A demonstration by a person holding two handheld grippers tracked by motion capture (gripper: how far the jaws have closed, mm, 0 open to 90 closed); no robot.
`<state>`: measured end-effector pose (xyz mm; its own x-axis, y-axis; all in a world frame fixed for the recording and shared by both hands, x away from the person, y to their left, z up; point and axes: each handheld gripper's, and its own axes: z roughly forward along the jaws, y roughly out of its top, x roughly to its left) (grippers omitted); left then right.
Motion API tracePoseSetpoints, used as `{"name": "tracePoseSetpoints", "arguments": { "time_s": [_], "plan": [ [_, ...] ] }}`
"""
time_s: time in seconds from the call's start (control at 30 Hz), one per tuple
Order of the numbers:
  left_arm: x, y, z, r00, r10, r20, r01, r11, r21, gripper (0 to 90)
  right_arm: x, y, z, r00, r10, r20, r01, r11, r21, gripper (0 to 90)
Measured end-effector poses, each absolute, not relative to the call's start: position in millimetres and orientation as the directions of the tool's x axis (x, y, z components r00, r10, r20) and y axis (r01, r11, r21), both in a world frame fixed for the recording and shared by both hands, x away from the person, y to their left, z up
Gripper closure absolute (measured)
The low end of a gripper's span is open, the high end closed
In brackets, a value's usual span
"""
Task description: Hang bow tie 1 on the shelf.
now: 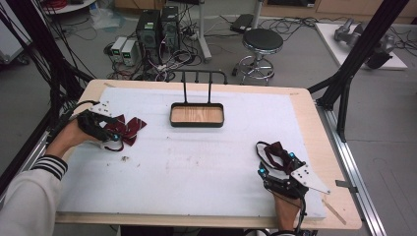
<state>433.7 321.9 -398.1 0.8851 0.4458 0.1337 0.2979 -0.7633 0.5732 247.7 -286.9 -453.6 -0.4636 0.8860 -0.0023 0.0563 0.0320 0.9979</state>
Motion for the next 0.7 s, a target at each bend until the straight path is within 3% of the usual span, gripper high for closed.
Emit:
{"name": "tracePoseSetpoints", "arguments": {
  "time_s": [0.7],
  "plan": [
    [436.2,324.0,-403.8,0.904,0.400,0.153,0.276,-0.817,0.506,44.4,247.7,-286.9,-453.6,-0.462,0.887,-0.008,0.055,0.038,0.998,9.9]
  ]
}}
